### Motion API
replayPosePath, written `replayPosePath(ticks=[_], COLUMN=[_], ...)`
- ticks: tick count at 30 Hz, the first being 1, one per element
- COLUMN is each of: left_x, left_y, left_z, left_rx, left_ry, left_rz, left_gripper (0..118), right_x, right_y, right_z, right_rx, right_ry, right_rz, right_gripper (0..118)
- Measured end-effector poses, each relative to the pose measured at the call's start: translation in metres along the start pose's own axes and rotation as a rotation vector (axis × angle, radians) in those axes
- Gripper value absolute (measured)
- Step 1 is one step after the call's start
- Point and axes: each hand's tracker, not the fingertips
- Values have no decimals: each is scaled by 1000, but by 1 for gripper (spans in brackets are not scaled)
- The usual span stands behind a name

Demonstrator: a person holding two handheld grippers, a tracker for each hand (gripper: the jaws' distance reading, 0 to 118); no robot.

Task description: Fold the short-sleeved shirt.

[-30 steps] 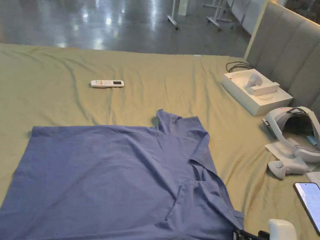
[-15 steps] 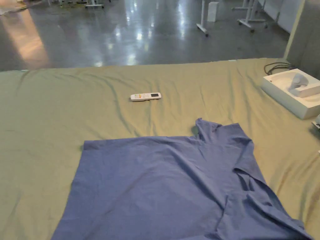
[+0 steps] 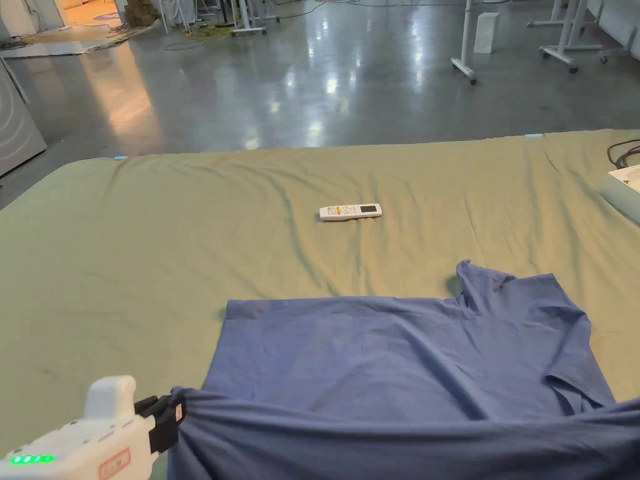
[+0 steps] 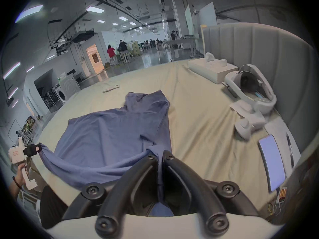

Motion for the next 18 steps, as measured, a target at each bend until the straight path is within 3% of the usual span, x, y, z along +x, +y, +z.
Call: replayPosePath(ticks=[3, 7, 8, 9, 10, 14, 18], left_x=[-3, -6, -9, -13, -15, -13, 6], left_y=[27, 41, 41, 39, 37, 33, 51], left_z=[-48, -95, -105, -113, -119, -100, -23], left_rx=[-65, -124, -149, -167, -192, -158, 8], left_ry=[12, 31, 31, 28, 29, 31, -7], left_rz=[24, 17, 30, 59, 84, 48, -41], left_gripper=[6, 9, 34, 61, 76, 77, 77], right_x=[2, 1, 1, 2, 5, 15, 15], right_y=[28, 42, 41, 38, 34, 26, 35], right_z=[-54, -110, -121, -131, -138, -132, -57], right_rx=[-70, -171, -180, -192, -211, -222, -34], right_ry=[2, -46, -40, -44, -42, -45, -9], right_rz=[-23, 5, 3, 0, -4, 33, 51], right_gripper=[4, 4, 15, 37, 58, 63, 64])
